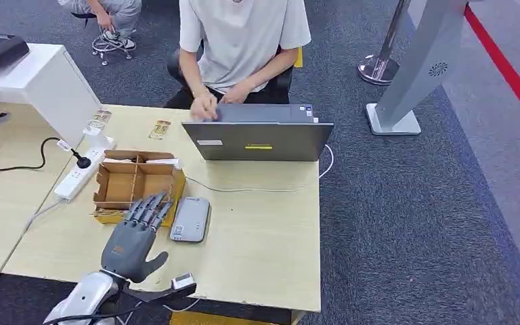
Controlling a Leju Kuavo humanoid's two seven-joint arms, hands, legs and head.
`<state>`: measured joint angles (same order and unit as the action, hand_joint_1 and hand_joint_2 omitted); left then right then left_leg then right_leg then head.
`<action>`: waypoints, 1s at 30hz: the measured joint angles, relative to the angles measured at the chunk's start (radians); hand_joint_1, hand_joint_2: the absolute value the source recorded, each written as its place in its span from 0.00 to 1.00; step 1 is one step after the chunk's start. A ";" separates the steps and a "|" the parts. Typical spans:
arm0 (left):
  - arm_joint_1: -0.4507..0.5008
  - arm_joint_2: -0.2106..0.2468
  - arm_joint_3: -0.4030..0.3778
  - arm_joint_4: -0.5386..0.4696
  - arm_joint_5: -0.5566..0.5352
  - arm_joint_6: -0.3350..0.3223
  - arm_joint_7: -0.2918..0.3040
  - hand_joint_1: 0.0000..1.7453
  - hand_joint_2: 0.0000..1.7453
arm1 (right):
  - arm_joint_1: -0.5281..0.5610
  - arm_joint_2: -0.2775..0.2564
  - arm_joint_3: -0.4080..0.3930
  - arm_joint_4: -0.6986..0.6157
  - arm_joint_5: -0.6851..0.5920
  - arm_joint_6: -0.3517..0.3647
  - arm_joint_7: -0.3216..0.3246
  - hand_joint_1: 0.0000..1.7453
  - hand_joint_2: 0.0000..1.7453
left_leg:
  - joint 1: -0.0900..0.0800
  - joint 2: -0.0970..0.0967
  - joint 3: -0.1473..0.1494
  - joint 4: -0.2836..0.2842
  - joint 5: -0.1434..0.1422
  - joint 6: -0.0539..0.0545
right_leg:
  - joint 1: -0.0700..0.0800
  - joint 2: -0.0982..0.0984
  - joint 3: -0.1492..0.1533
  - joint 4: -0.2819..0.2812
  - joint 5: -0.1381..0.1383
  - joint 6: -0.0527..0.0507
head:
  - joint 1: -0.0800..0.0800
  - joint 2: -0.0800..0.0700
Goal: Pass the card to the sensor for recognition and then transmit it.
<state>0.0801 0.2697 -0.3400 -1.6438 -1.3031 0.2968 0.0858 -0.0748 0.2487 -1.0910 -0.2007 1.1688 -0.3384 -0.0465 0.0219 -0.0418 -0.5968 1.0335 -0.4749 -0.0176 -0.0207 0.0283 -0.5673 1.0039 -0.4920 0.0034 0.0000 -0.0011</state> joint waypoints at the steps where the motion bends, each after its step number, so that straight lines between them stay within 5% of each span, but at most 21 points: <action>1: 0.002 0.001 0.014 0.006 -0.001 0.000 0.004 0.00 1.00 | 0.000 0.000 0.000 0.000 0.003 0.001 0.000 0.00 1.00 | 0.000 0.000 0.000 0.000 0.000 0.000 | 0.000 0.000 0.000 0.000 0.000 0.000 | 0.000 0.000; 8: -0.002 0.001 0.097 0.069 -0.001 0.001 -0.008 0.00 1.00 | 0.000 0.000 0.000 0.000 0.015 0.004 0.001 0.00 1.00 | 0.000 0.000 0.000 0.000 0.000 0.000 | 0.000 0.000 0.000 0.000 0.000 0.000 | 0.000 0.000; 15: -0.030 -0.013 0.151 0.139 -0.038 0.090 -0.022 0.00 1.00 | 0.000 0.000 0.002 0.000 0.034 0.008 0.011 0.00 1.00 | 0.000 0.000 0.000 0.000 0.000 0.000 | 0.000 0.000 0.001 0.000 0.000 0.000 | 0.000 0.000; 30: -0.123 -0.080 0.168 0.267 -0.063 0.168 -0.067 0.00 1.00 | -0.002 0.000 0.012 0.000 0.052 0.030 -0.002 0.00 1.00 | 0.000 0.000 0.001 0.000 0.000 0.000 | 0.000 -0.001 0.001 0.000 0.000 0.000 | 0.000 0.000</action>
<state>-0.0433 0.1896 -0.1724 -1.3767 -1.3661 0.4646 0.0183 -0.0766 0.2487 -1.0788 -0.2007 1.2203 -0.3086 -0.0488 0.0218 -0.0419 -0.5963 1.0338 -0.4746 -0.0173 -0.0208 0.0278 -0.5667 1.0039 -0.4916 0.0034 0.0004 -0.0011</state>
